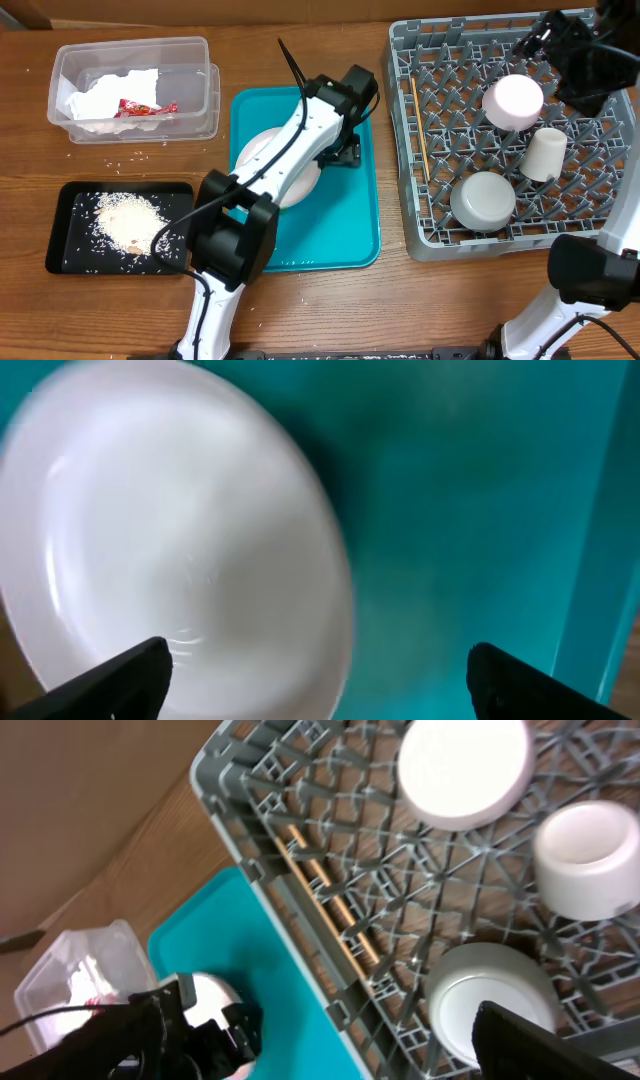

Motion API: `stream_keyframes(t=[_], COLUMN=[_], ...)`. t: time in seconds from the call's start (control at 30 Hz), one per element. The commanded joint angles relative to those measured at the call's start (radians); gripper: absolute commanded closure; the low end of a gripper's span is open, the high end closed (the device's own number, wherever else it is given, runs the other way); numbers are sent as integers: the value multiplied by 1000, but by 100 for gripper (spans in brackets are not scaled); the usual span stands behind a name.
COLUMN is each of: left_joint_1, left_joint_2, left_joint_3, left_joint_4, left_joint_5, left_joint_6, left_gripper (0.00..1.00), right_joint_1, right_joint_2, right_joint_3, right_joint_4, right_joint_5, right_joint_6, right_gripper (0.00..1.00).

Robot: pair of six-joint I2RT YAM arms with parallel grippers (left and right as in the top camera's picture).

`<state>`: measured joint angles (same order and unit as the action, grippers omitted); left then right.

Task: Sort waste into correct bins and load items into the dishwasher
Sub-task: 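Carry the emptied plate with the left gripper back over the teal tray, then set the plate on the teal tray, release, and grasp its rim with the right gripper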

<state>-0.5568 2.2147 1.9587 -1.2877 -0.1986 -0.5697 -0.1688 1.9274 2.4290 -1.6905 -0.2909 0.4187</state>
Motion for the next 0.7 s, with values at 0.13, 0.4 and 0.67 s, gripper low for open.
stream_keyframes(t=[0.13, 0.4, 0.67], left_joint_1=[185, 589, 816], left_joint_2=[-98, -188, -182], left_joint_3=[455, 614, 613], left_joint_4=[-197, -258, -355], left_joint_5=[-97, -15, 103], left_joint_6=[-32, -59, -59], left_gripper=[0, 0, 0], right_joint_1=[195, 413, 588], right_joint_2=[42, 204, 363], right_joint_3=[11, 10, -9], right_joint_4=[35, 51, 112], right_joint_5=[-4, 12, 13], right_joint_6=[5, 9, 0], right_gripper=[0, 0, 23])
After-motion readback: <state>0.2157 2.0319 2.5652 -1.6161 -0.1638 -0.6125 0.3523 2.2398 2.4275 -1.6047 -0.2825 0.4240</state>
